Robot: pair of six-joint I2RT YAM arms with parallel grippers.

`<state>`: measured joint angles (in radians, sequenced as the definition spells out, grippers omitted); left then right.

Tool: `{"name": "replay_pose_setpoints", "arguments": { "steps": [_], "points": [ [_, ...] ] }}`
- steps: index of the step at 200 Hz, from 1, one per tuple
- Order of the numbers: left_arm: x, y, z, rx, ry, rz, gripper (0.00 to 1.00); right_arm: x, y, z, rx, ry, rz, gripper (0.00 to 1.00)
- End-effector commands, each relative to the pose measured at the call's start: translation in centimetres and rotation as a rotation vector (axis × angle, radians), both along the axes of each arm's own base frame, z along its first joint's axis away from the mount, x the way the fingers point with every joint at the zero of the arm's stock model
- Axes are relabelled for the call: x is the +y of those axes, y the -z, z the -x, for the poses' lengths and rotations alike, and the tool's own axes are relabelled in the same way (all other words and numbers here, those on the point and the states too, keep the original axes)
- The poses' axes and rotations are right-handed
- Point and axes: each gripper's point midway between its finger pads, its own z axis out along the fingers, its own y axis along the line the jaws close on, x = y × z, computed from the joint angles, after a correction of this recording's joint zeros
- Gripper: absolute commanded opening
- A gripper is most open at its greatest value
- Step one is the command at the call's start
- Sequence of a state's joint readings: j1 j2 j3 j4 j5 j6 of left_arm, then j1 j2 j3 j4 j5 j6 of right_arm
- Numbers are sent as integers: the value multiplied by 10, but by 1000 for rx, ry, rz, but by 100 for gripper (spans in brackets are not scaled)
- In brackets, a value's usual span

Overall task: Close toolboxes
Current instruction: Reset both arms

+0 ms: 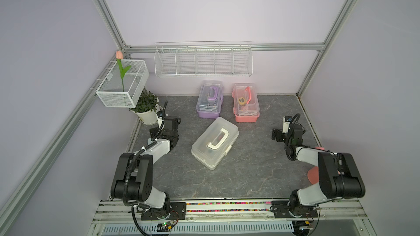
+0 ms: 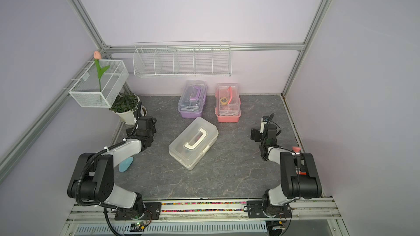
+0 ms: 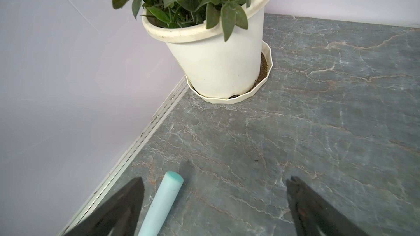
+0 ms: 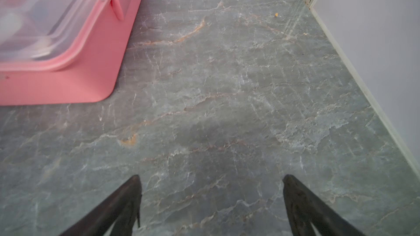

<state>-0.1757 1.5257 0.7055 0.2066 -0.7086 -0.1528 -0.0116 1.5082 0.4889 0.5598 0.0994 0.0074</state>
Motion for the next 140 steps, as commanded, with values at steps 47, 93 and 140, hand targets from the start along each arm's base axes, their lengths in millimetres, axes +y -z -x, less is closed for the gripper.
{"name": "replay_pose_setpoints", "arguments": {
  "steps": [47, 93, 140],
  "points": [
    [-18, -4, 14, -272, 213, 65, 100, -7, -21, 3, -214, 47, 49, 89],
    [-20, -2, 9, -315, 221, 22, 99, -11, -23, 4, -236, 74, 55, 89],
    [-15, 1, 6, -263, 198, 62, 99, 7, -21, 0, -219, -41, 44, 88]
  ]
}}
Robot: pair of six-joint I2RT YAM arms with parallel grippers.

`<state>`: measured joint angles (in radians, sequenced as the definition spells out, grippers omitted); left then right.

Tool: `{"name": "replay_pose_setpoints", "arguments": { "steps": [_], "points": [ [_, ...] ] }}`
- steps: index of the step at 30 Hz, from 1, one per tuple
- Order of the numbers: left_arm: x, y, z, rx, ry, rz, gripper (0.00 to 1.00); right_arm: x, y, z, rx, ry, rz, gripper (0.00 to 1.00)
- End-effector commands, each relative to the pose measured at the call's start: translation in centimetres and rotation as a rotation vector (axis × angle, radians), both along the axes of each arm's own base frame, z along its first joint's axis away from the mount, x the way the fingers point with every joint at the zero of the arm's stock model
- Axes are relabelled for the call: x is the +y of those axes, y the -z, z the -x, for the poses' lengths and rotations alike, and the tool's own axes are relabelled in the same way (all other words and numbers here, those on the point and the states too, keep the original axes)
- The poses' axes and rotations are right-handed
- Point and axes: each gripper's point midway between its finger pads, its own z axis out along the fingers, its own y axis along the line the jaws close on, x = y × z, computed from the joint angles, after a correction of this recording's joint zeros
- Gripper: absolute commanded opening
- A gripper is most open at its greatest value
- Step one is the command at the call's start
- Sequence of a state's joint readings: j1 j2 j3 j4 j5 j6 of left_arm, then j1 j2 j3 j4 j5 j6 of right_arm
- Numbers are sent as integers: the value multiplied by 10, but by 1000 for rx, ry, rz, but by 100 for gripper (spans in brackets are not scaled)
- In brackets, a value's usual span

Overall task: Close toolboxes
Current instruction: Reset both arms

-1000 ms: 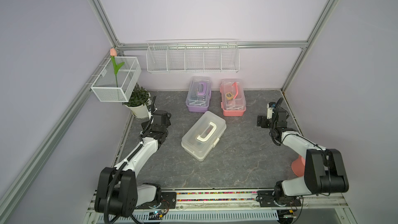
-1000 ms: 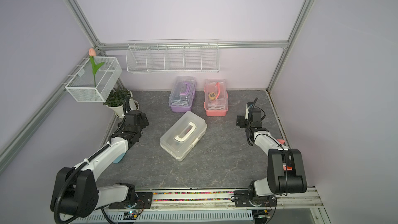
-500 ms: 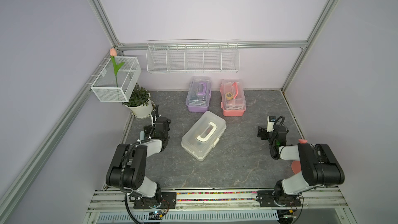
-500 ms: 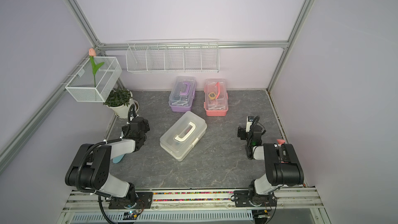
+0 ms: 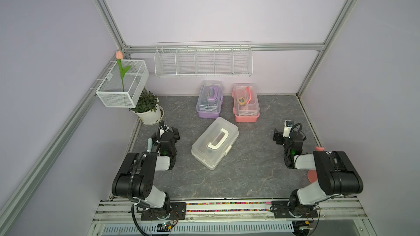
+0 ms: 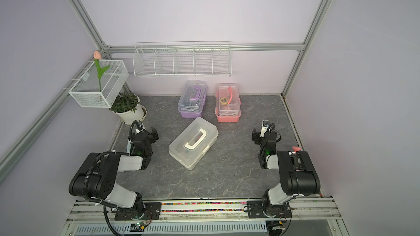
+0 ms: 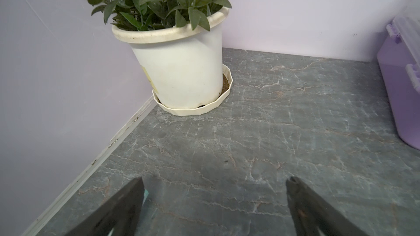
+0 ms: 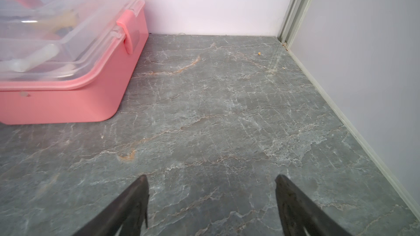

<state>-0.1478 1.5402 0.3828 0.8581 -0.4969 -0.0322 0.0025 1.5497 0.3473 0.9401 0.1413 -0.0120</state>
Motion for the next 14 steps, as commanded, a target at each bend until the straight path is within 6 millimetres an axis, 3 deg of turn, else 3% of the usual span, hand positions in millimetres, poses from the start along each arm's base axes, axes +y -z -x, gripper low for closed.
{"name": "replay_pose_setpoints", "arguments": {
  "steps": [1, 14],
  "points": [
    [3, -9, -5, -18, -6, 22, 99, 9, -6, -4, -22, -56, 13, 89],
    [2, -9, -5, -19, -5, 23, 99, 9, -6, -4, -21, -57, 13, 89]
  ]
}}
